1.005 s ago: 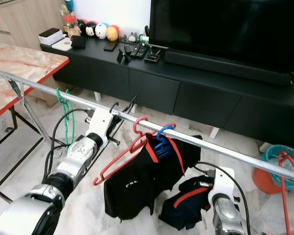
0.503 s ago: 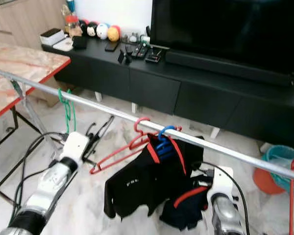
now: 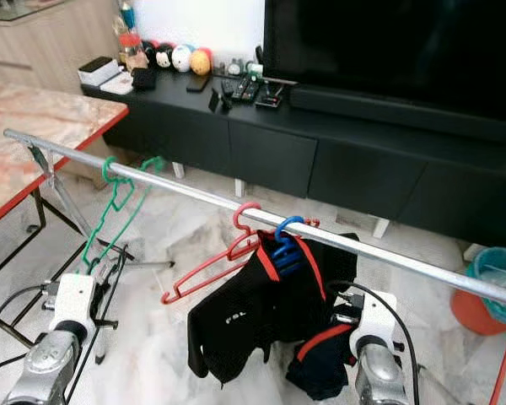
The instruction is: Hang hanger
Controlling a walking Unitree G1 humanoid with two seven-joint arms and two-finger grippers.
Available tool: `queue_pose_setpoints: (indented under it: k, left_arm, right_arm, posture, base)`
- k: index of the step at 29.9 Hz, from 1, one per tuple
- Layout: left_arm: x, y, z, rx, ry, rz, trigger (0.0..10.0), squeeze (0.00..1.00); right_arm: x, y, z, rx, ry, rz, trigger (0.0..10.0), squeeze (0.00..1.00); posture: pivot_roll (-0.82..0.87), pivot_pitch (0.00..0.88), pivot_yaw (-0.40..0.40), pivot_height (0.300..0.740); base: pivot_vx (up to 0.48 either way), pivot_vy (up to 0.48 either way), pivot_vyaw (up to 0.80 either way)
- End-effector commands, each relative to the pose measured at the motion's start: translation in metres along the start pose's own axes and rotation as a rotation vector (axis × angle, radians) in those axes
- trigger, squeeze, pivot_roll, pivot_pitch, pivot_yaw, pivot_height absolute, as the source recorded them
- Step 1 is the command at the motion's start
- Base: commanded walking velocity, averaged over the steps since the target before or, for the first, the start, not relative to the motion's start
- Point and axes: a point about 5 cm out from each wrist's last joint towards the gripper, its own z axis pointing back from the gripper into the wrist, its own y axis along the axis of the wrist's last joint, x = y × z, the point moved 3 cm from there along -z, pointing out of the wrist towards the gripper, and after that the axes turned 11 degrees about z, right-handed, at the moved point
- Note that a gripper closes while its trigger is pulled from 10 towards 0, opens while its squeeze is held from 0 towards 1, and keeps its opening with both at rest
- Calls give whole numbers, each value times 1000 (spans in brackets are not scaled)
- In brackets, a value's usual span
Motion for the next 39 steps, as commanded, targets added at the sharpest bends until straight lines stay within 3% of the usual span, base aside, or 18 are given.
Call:
queue_pose_setpoints:
  k: [1,6,12,15,22,29,39]
  left_arm:
    - [0,3,-3,7,5,30,10000,0]
    - [8,-2,-4,9,23,64,10000,0]
    - [19,-2,-8,16,9,97,10000,0]
    - [24,-3,-9,4,-18,79,10000,0]
    - [17,3,-14,11,0,84,10000,0]
    - [19,10,-20,18,-18,78,10000,0]
    - [5,8,-16,15,-3,76,10000,0]
  right_arm:
    - [6,10,-3,40,-17,-5,10000,0]
    - [24,25,-4,118,-39,-9,10000,0]
    - [35,37,-8,144,-74,-22,10000,0]
    - [36,40,-9,144,-96,-42,10000,0]
    - [30,38,-10,130,-89,-63,10000,0]
    - [31,40,-10,143,-119,-100,10000,0]
    - [24,26,-6,103,-118,-139,10000,0]
  posture:
    - [30,0,32,740]
    - [-5,0,-37,740]
    - [8,0,-31,740]
    - [16,0,-18,740]
    - [21,0,-11,740]
    - [36,0,16,740]
    - [57,0,31,740]
  base:
    - [0,0,0]
    - [0,0,0]
    - [0,0,0]
    - [0,0,0]
    - [-70,0,-141]
    - [0,0,-335]
    - [0,0,0]
